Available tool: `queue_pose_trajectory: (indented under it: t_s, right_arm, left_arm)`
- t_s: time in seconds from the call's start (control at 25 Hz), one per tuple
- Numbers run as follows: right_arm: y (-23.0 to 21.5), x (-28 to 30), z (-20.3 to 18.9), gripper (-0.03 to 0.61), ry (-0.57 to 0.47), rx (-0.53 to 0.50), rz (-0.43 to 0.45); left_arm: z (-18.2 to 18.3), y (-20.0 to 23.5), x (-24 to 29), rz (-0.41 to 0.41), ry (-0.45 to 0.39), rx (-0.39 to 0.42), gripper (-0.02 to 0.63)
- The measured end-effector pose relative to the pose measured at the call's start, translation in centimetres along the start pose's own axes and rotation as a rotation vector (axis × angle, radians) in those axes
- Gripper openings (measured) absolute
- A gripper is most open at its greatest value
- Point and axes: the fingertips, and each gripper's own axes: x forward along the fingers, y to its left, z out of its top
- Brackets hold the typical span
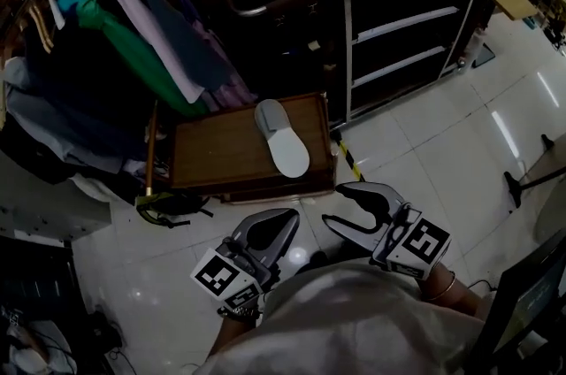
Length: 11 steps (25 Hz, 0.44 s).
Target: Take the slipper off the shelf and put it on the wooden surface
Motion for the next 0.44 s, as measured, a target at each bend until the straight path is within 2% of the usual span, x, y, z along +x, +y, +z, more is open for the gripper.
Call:
queue_pose_trajectory:
  t_s: [0.24, 0.44]
  right_arm:
    - [0.4, -0.3, -1.2, 0.198, 0.031, -0.015, 0.014]
    - [1.6, 0.6, -0.5, 0.192, 0.001, 0.019, 0.005]
  left_arm:
    - [-1.3, -1.4, 0.3, -0.03, 0.044, 0.009, 0.0]
    - [-2.0, -1.0, -0.2, -0.06, 0.066, 0.047, 0.0]
